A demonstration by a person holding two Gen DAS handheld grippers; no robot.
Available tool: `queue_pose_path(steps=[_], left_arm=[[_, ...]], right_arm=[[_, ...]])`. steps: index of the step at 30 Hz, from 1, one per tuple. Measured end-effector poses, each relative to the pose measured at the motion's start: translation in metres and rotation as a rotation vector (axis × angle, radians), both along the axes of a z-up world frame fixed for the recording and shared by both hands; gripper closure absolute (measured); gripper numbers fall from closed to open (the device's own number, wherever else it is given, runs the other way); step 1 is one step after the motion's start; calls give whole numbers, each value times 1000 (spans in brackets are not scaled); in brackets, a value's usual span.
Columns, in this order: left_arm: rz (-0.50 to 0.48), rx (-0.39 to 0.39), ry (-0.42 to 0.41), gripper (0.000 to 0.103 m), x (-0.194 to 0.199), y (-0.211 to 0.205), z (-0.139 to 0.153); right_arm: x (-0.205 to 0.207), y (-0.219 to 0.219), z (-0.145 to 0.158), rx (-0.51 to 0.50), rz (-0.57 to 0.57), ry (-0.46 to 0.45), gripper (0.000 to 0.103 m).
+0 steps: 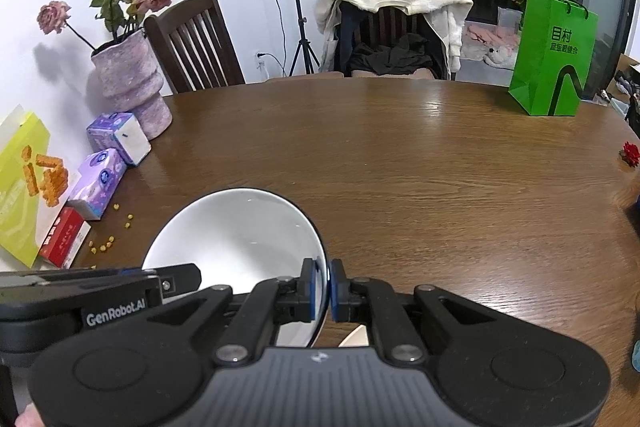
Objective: Organize plates and bowls
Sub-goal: 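Carry the held white bowl with both grippers over the blue bowl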
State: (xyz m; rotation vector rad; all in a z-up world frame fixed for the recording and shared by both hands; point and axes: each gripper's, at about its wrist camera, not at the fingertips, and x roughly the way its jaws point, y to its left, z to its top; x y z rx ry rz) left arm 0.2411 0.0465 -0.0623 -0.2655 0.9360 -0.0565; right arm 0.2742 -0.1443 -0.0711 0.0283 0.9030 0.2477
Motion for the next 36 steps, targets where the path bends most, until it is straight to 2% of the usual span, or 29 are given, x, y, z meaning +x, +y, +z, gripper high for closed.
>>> queue_pose_path(steps=[12,36], left_arm=[[34,8,5,94,-13,29,-1],[142,7,30,94,-41,108,-11]], right_arm=[[-5,22,-2,17,29,5,96],[-15,102,-13,24,136,28,96]])
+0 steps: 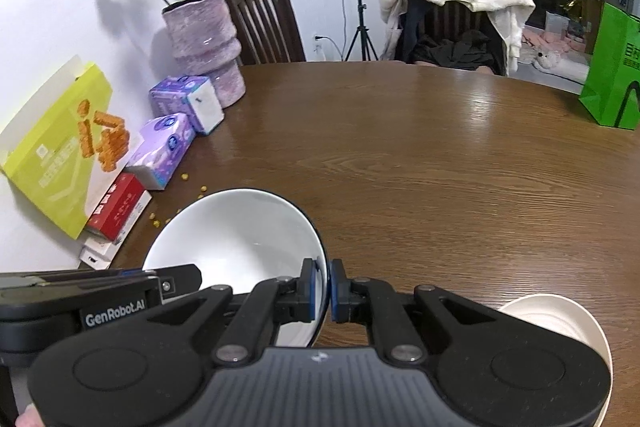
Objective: Organize plates and bowls
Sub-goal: 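Carry the held white bowl with both grippers over the blue bowl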
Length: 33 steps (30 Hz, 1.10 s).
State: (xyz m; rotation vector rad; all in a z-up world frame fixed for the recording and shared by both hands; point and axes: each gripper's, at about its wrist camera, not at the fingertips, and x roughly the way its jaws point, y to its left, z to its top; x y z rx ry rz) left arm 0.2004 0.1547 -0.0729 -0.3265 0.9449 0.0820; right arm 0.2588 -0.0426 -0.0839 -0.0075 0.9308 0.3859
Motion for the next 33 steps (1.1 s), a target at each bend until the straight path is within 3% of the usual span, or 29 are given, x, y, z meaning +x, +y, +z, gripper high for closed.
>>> queue_pose_path(steps=[33], left_arm=[[88,-28,72,94,-17,53,-40]], right_arm=[[-8,67,-31,-54,111,70,96]])
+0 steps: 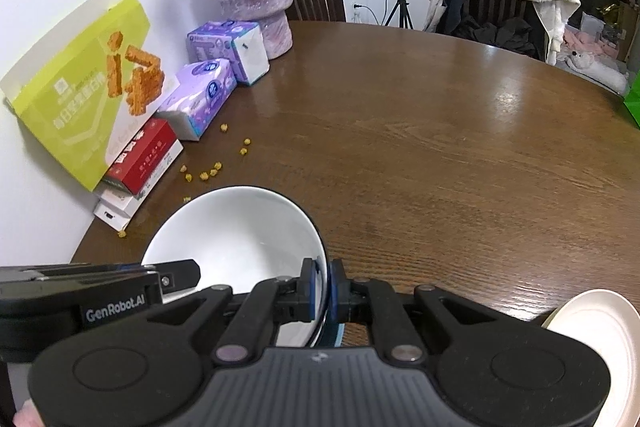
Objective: Organize plates and bowls
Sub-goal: 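Carry the held white bowl with both grippers over the blue bowl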
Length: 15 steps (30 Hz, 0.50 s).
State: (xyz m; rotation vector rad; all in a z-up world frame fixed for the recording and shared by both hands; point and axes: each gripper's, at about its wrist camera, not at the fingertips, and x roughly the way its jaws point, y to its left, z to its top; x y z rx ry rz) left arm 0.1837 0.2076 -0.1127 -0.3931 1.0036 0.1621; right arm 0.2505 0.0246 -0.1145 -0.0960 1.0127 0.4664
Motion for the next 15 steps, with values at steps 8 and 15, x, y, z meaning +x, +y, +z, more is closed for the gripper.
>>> queue_pose_path(steps=[8,15], left_arm=[[-4,2,22,94,2,1,-12],[-10,14,43,94,4,1,-21]], right_arm=[[0,7,-12,-20,10,18,96],[2,11,-22,-36,17,22,96]])
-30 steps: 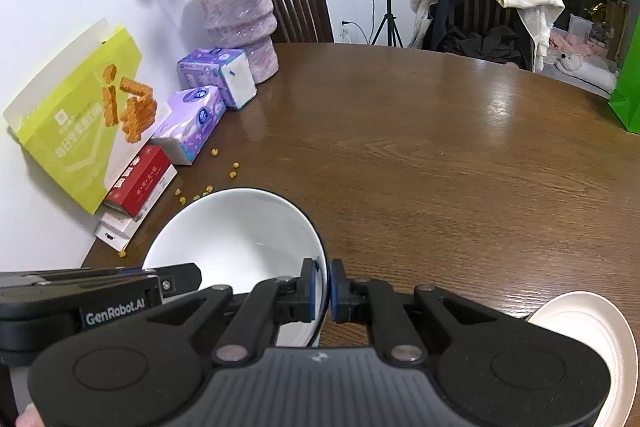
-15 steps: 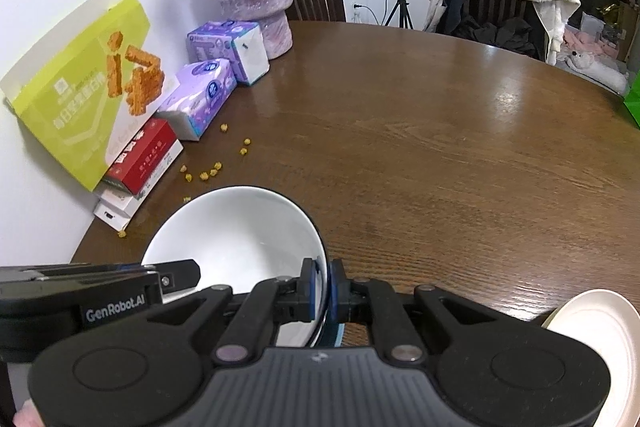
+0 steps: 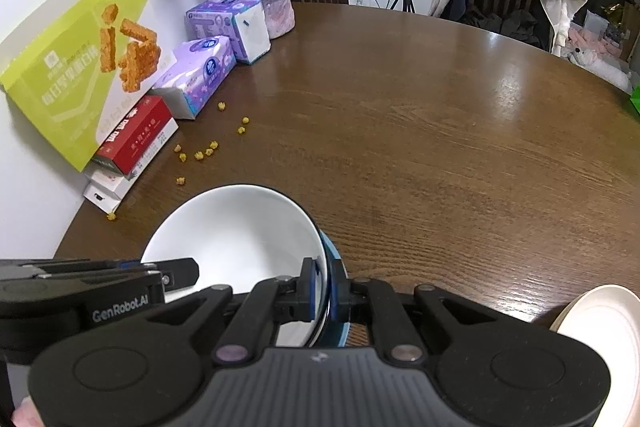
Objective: Organize plates and bowls
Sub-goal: 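Carry the held white bowl with both grippers over the blue bowl, then lower the white bowl into the blue bowl and open both grippers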
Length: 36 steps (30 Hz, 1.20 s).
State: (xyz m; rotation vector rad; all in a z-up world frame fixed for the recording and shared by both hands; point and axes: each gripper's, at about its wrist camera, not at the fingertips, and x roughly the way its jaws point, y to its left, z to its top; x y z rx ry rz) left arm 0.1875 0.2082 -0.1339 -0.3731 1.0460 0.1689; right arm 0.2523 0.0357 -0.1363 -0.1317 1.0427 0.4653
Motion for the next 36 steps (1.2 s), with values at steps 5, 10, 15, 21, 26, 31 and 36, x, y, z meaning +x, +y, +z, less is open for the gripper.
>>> queue_pose_path(steps=[5,10,15,21,26,31,36], left_arm=[[-2,3,7,94,1,0,-5],[-3,9,8,94,2,-1,-7],[-7,13,4,94,1,-2,-7],[-10,16,5,93,1,-2,-8],[-12,7,6,93,0,-2,-10],[-9,2,4,93,0,-2,-10],[-7,-1,4,93,-1,-1,-10]], right_arm=[[0,3,-6,-12,4,-2,96],[0,4,-10,-22,5,-4,96],[-1,6,-12,-26,9,-13,96],[-2,4,-12,-22,10,-17,96],[-2,3,-12,-12,8,-15,94],[-1,1,-12,-4,12,-15,94],[-1,1,-12,-2,22,-17,95]])
